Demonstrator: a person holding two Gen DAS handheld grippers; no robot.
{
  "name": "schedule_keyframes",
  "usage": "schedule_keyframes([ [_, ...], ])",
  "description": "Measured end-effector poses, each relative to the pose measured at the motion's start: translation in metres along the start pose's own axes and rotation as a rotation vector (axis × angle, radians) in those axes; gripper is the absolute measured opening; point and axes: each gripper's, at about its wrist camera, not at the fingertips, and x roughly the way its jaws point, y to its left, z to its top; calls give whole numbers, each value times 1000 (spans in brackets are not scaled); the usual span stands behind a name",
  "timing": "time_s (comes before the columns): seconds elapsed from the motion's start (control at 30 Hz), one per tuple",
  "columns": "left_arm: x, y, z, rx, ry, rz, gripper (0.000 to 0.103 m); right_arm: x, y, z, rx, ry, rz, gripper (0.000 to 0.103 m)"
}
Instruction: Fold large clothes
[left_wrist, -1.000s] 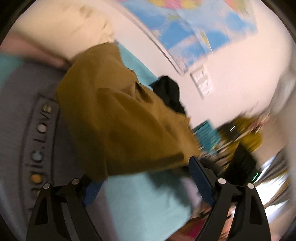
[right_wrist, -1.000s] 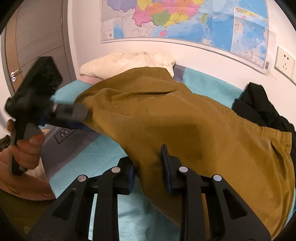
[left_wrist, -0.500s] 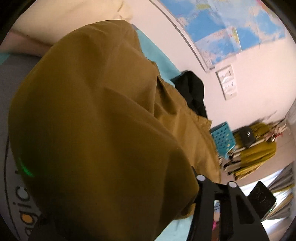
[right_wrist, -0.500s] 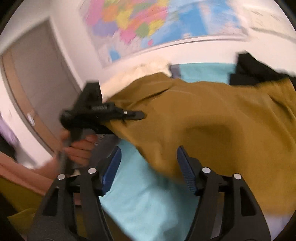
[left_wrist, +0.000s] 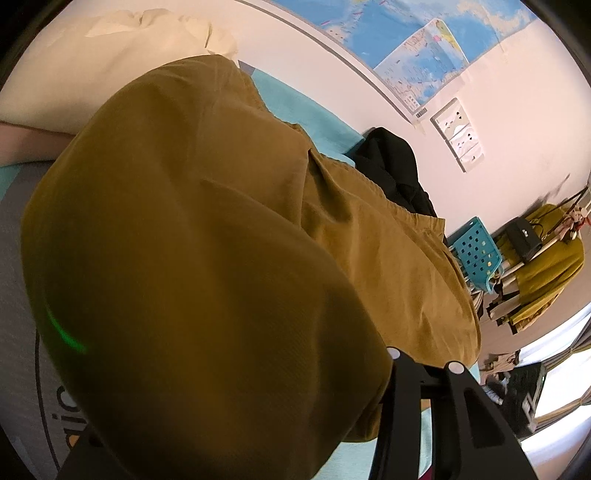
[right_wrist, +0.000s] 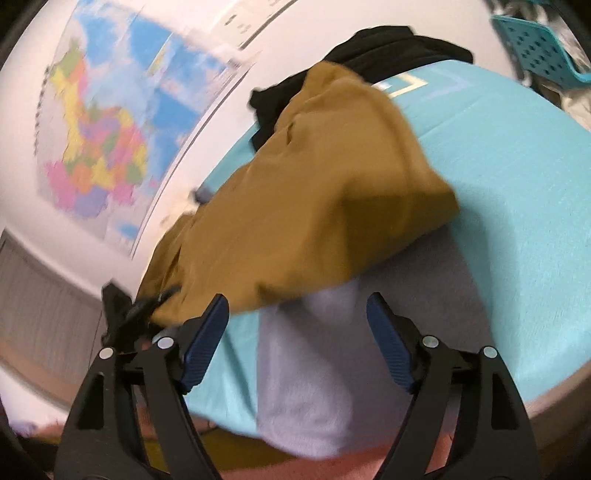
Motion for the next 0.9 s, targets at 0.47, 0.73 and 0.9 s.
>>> schedule_keyframes([
  [0.47,5,-7,2,33,3,12,49,40,13,28,34,-201,-185,99],
  [0.73,7,-7,2,56,2,-12,57,30,4,26,69,-225,-79,93],
  [0.9,9,-9,3,62,2,-30,67,36,17,19,-6,-122,-146,92],
])
